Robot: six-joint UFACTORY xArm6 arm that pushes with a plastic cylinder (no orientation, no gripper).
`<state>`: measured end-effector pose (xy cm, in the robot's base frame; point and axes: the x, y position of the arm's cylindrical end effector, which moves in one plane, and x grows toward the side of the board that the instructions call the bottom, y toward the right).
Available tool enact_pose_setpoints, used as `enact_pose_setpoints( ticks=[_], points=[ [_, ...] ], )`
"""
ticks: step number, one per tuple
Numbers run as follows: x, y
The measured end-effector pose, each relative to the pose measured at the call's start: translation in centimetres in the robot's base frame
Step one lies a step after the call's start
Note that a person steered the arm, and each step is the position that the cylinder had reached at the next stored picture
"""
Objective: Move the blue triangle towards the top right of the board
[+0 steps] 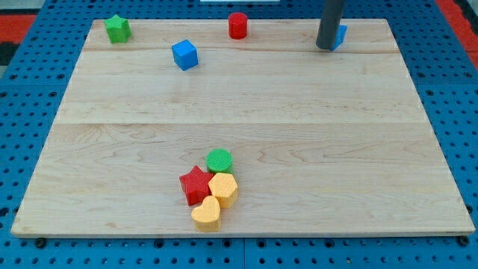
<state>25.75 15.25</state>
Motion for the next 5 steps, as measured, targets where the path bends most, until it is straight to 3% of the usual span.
enact_pose_setpoints(
  ticks=[1,4,5],
  points=[
    [-1.2,0.7],
    [1.9,1.6],
    [1.2,2.8]
  ],
)
